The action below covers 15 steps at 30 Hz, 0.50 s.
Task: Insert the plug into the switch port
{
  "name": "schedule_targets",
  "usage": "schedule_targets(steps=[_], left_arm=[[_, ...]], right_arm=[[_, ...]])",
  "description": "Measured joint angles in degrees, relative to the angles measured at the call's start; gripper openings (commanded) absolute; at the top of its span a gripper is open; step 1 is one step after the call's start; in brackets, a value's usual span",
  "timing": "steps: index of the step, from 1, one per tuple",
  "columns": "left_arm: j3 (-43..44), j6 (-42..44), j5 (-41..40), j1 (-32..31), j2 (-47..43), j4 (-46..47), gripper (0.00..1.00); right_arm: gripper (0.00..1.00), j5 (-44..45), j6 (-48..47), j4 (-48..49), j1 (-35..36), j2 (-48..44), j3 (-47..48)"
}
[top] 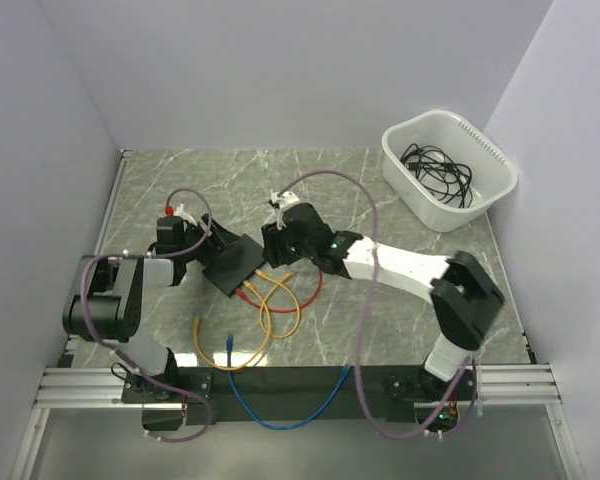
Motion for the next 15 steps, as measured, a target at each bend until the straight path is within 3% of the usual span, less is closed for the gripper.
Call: schedule_targets(steps=[8, 12, 15], left_arm=[[-0.2, 1.5, -3.2, -0.1, -17.9, -9.6, 0.81], [-1.0, 2.4, -8.3, -0.1, -31.2, -15.0, 0.99], [-3.8, 2.2, -14.1, 0.0, -42.9, -16.1, 0.99]], right_arm=[[0.6, 7.0, -0.7, -3.8, 8.1, -15.0, -9.7], [0.6, 7.9, 1.0, -5.0, 14.4, -19.0, -15.3], [0.6, 9.9, 2.4, -6.0, 19.8, -19.6, -17.0]])
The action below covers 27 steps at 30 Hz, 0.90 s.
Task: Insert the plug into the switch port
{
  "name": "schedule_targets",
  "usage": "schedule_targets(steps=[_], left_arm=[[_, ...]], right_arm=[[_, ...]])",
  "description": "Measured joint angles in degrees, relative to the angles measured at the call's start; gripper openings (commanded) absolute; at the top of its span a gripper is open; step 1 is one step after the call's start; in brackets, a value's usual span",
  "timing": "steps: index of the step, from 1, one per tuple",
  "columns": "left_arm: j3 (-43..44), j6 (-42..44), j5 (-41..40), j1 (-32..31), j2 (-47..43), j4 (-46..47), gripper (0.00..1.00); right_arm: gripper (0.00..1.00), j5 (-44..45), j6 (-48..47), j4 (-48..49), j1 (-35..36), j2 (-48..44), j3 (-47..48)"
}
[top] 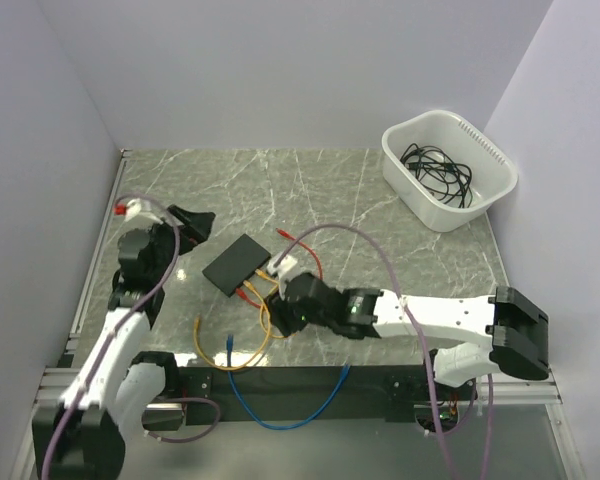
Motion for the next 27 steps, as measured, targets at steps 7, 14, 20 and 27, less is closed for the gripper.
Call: schedule_targets(steps=[7, 14, 20, 27], left_arm=[[-3.3, -3.2, -7.8, 0.4, -9.3, -3.1, 0.99], [-4.7, -3.3, -10.5, 0.4, -13.2, -6.7, 0.99], [-5.0, -3.3, -10.9, 0.4, -13.7, -8.0, 0.99], [-5.0, -3.4, -11.0, 0.4, -12.9, -9.8, 0.98]], right_arm=[[0.6, 11.5, 4.2, -3.3, 16.3, -0.1, -1.1], [0.6, 18.1, 10.7, -5.8, 20.5, 0.7, -2.9], [0.61, 20.0, 11.3, -6.2, 24.7, 8.0, 0.4], [0.62, 19.8, 10.7, -4.8, 27.7, 17.7, 7.4]])
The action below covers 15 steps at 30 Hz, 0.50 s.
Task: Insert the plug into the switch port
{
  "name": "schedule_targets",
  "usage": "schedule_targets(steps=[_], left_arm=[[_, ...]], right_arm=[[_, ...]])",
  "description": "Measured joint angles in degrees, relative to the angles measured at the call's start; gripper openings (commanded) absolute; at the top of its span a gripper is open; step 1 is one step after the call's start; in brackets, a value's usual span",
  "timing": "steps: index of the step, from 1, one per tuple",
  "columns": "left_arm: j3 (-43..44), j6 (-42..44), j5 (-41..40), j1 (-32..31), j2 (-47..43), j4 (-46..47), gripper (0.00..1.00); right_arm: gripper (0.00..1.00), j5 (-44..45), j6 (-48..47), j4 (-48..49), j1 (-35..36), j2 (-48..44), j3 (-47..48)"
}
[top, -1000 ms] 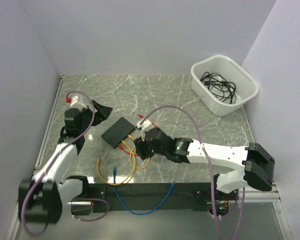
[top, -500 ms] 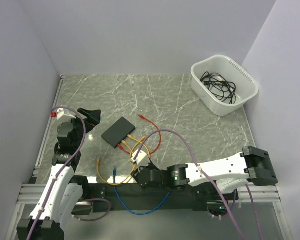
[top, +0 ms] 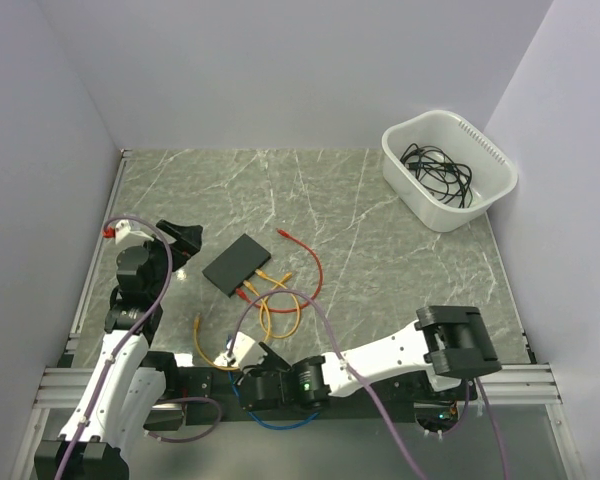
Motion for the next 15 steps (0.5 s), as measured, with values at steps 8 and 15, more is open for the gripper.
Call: schedule_targets(steps=[8, 15], left_arm=[[0.0, 0.2, -0.1, 0.0, 0.0, -1.2, 0.98], [-0.4, 0.2, -0.4, 0.0, 0.7, -1.2, 0.98]], right_arm=[[0.62, -2.4, -1.8, 2.6, -0.1, 6.0, 5.9], [0.6, -5.9, -3.3, 5.2, -0.5, 7.8, 6.6]])
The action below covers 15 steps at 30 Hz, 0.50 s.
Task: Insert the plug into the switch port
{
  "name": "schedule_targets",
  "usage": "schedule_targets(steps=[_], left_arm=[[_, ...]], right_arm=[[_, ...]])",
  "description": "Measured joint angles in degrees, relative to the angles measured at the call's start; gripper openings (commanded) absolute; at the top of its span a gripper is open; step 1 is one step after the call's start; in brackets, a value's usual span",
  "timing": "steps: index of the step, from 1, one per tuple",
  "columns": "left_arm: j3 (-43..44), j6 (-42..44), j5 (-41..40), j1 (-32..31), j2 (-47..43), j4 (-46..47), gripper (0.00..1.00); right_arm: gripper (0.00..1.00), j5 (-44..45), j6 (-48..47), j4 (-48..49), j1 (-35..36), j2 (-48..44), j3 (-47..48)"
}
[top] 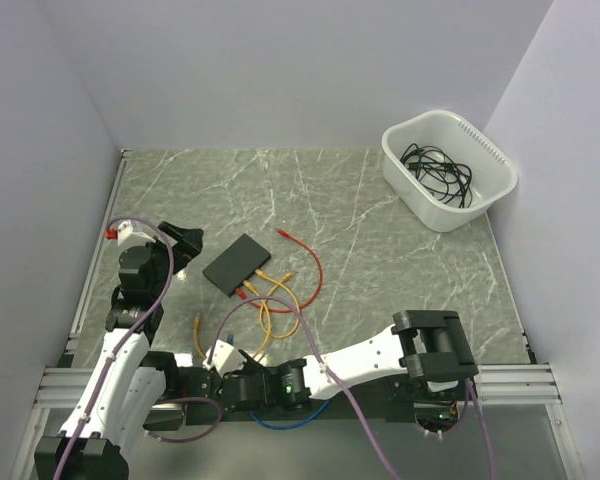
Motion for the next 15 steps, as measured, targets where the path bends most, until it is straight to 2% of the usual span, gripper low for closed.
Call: schedule_targets(steps=[7, 11, 15], left_arm=[[-0.1, 0.0, 0.0, 0.0, 0.5, 0.0, 0.98], [-0.3, 0.3, 0.0, 0.0, 0.5, 0.0, 0.98], [-0.3, 0.4, 0.0, 0.0, 0.5, 0.0, 0.98]], right_arm=[[0.52, -4.0, -0.7, 1.8, -1.3, 3.1, 0.5], [0.37, -5.6, -1.0, 2.3, -1.9, 4.3, 1.0], [0.26, -6.7, -1.3, 2.9, -2.3, 4.7, 1.2]])
